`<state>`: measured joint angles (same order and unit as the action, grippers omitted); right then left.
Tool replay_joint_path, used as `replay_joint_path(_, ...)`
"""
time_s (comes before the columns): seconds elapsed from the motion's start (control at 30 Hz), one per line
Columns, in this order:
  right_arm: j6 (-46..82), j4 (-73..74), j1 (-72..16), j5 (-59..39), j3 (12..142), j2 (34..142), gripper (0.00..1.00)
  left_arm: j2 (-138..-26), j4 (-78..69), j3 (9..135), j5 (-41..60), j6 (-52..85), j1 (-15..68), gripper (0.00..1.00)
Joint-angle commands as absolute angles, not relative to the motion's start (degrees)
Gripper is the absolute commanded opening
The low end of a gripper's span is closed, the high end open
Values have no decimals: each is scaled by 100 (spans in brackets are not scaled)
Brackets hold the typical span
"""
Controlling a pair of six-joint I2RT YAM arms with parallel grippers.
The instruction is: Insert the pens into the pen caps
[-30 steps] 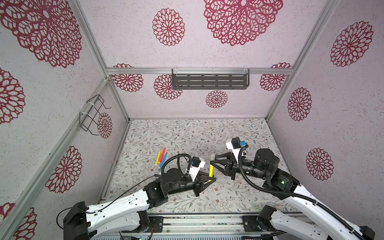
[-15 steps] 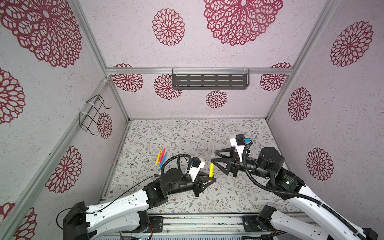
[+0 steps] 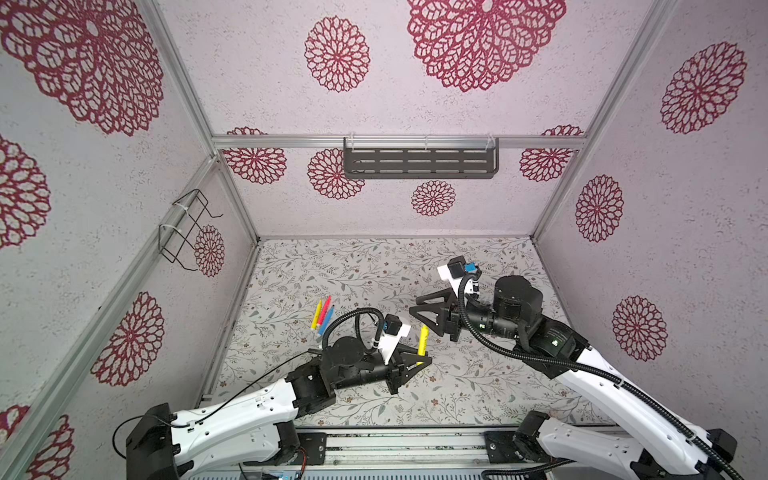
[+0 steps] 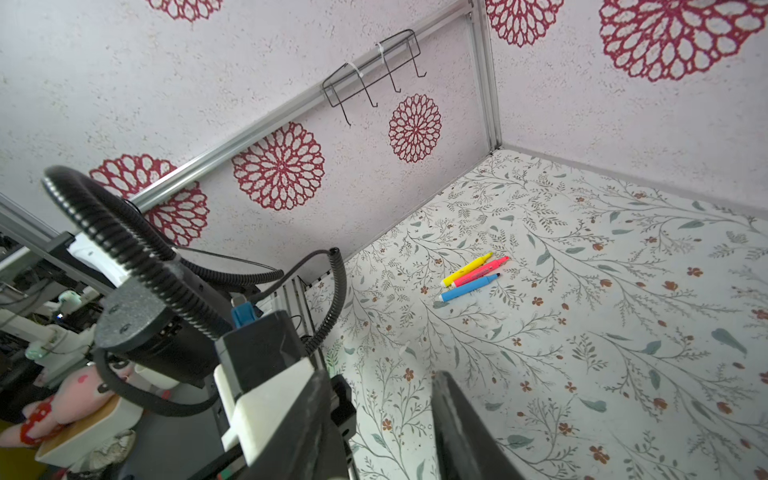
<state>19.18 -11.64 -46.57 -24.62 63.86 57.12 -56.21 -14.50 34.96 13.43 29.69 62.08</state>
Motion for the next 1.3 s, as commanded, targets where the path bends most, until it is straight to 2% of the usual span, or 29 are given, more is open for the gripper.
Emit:
replay_joint_path(0.0,1875,-1081,-4685,-2705,6504,5590,37,-5528,-1450,3522,1318,2842,6190,0)
replay_joint_path(0.13,1754,-1185,-4685,-2659,6478,5555,20,-5546,-1442,3516,1194,2836,6187,0)
replay_joint_path(0.37,1566,-1410,-4775,-2805,6470,5594,8,-5572,-1416,3568,1238,2831,6171,0)
replay_joint_path(0.77,1572,-993,-4902,-3275,6088,5214,4,-5493,-1825,3643,2430,3055,6006,0)
replay_joint_path(1.27,1917,-445,-5016,-3308,5571,5092,0,-5030,-1696,3743,2114,2960,5995,0)
